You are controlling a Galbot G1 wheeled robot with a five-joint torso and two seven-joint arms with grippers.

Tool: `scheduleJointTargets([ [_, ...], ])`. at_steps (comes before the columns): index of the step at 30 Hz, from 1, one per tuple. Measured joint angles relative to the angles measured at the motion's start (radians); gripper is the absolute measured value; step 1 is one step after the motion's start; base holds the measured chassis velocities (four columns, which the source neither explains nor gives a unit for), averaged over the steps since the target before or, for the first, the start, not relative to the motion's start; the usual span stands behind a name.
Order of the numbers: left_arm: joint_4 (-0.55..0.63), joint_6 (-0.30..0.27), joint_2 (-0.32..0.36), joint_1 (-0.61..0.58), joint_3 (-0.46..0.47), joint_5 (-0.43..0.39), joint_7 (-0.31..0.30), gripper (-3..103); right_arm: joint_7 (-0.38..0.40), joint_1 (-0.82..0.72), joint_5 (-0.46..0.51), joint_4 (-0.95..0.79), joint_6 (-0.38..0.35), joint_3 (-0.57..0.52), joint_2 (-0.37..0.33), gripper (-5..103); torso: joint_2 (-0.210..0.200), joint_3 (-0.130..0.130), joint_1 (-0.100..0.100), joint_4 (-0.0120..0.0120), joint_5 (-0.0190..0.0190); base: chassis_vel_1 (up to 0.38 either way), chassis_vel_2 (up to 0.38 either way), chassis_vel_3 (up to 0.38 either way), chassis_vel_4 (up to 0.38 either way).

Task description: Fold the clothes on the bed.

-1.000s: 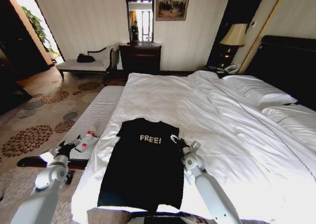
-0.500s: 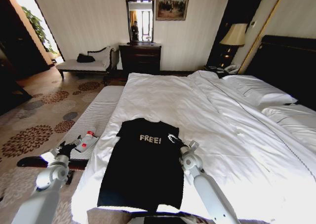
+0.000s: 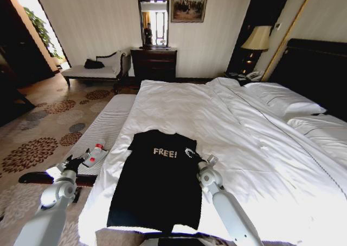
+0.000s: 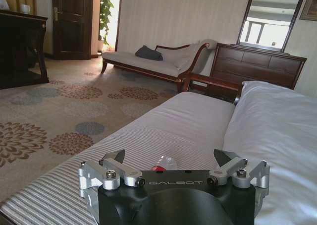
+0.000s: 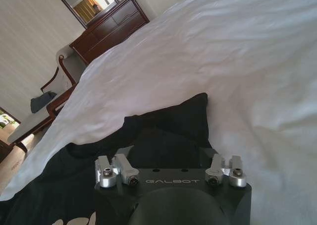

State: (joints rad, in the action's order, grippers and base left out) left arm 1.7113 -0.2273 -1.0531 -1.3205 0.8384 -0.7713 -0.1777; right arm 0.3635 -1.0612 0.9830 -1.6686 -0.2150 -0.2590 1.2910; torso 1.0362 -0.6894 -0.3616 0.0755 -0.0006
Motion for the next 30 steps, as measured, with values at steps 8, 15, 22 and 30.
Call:
scheduleJointTargets([
  [8, 0.001, 0.000, 0.000, -0.001, 0.000, 0.000, 0.000, 100, 0.000, 0.000, 0.000, 0.004, 0.001, -0.002, -0.001, 47, 0.000, 0.000, 0.000, 0.0000, 0.0000, 0.000, 0.000, 0.000, 0.000],
  [15, 0.002, 0.000, -0.001, -0.001, 0.000, 0.001, -0.001, 100, 0.000, -0.001, -0.003, 0.008, 0.002, -0.005, -0.002, 15, 0.000, 0.000, 0.000, 0.0000, 0.0000, 0.000, 0.000, 0.000, 0.000],
  [22, 0.003, 0.000, -0.002, -0.003, 0.000, 0.003, -0.001, 100, 0.003, -0.001, -0.004, 0.004, 0.003, -0.005, -0.003, 1, 0.000, 0.000, 0.000, 0.0000, 0.0000, 0.000, 0.000, 0.000, 0.000],
  [30, 0.003, 0.000, -0.002, -0.007, 0.002, 0.004, -0.002, 100, 0.070, 0.014, -0.012, -0.044, -0.047, -0.010, -0.052, 0, 0.000, 0.000, 0.000, 0.0000, 0.0001, 0.000, 0.000, 0.000, 0.000],
])
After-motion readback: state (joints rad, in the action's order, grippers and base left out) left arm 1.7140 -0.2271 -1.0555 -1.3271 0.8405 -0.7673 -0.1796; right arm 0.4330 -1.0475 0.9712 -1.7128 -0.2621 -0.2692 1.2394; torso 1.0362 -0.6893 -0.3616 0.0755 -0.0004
